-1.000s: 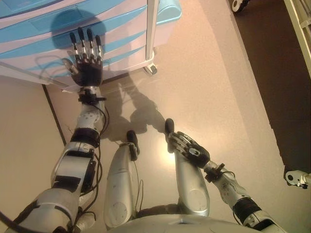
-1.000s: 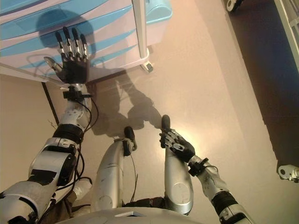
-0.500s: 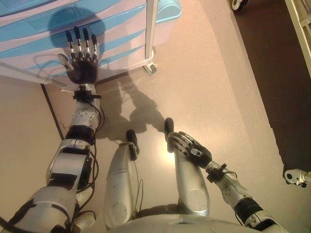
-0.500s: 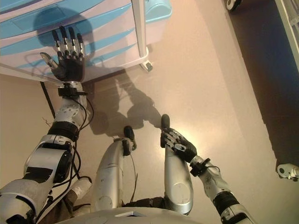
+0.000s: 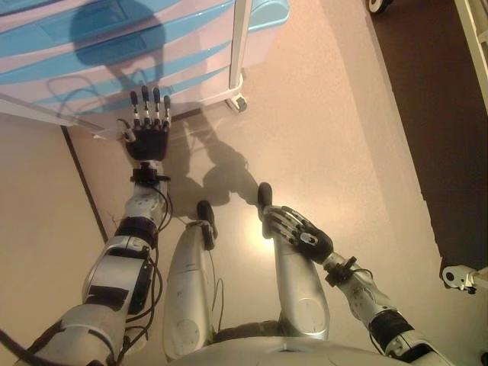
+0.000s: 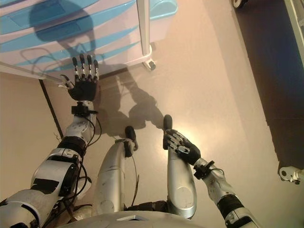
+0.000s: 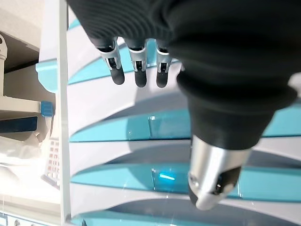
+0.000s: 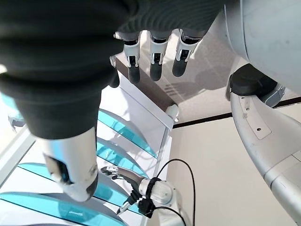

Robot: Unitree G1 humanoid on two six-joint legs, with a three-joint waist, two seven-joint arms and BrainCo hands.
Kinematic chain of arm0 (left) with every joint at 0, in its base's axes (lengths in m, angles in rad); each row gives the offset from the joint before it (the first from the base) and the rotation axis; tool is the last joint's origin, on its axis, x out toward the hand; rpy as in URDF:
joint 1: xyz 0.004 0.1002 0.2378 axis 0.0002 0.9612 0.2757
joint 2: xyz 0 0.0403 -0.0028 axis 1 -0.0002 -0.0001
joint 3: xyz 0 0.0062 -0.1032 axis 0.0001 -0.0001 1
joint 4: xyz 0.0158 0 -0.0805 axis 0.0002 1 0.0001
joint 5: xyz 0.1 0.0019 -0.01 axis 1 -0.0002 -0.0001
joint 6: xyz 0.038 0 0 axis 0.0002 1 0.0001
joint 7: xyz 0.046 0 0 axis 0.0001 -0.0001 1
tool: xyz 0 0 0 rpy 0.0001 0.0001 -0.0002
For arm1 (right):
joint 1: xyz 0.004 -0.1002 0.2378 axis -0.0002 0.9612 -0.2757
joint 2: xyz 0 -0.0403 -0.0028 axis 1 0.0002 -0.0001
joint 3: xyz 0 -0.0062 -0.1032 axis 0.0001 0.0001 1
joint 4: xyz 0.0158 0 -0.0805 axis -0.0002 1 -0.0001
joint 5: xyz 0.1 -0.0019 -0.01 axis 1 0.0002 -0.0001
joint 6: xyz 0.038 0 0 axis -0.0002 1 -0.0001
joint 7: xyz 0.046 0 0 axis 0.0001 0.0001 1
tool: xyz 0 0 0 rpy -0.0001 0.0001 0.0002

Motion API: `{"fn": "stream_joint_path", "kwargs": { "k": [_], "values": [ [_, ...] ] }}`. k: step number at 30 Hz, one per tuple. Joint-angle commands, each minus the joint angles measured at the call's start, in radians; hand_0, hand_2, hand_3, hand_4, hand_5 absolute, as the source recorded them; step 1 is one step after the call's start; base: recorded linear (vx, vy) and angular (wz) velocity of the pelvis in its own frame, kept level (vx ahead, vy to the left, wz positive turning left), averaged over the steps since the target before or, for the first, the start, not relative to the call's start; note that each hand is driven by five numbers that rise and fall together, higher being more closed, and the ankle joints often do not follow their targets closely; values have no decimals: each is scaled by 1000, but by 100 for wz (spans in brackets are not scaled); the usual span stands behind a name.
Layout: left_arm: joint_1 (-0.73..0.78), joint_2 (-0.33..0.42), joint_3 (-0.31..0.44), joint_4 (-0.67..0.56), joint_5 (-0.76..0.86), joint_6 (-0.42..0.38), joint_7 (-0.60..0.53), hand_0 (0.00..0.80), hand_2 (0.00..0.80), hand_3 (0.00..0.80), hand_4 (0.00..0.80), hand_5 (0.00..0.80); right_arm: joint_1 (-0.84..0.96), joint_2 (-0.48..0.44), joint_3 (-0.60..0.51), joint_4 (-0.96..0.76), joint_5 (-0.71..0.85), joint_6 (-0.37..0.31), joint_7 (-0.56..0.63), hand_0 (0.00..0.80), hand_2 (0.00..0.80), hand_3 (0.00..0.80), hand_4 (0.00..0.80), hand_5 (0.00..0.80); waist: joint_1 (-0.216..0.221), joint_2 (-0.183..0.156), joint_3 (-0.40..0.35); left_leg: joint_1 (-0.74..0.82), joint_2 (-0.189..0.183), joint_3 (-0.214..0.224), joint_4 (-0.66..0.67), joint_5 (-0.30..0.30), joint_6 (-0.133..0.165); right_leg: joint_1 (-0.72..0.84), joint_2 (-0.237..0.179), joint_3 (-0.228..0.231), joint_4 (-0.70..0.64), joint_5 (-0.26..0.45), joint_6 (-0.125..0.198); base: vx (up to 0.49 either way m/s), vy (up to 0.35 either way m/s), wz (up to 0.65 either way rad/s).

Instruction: Open the drawer and pick up the medicine

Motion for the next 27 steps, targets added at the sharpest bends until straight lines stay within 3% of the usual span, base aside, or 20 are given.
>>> {"fn": "stream_joint_path", "kwargs": {
  "k": [1, 12, 27],
  "values": [
    [-13, 2, 15, -10, 8, -8, -60, 0, 0, 0, 0, 0, 103, -2, 109, -8, 7, 43, 1, 0, 0, 0, 0, 0, 13, 30, -21, 44, -60, 10, -222, 35, 37, -24, 89, -24, 187, -130, -24, 0, 0, 0],
    [-63, 25, 17, -96, -75, -47, -71, 0, 0, 0, 0, 0, 104, -24, 113, -30, 25, 61, 10, 0, 0, 0, 0, 0, 15, 36, -21, -12, -67, 2, -181, 25, 40, -86, 90, -28, 256, -156, -35, 1, 1, 0],
    [-178, 89, 2, -194, -95, -117, -8, 0, 0, 0, 0, 0, 115, -41, 90, 11, 32, 39, 53, 0, 0, 0, 0, 0, 3, 37, -21, -50, -65, 12, -174, 27, 39, -120, 90, -21, 206, -136, -40, 3, 15, 0]
  ]
}}
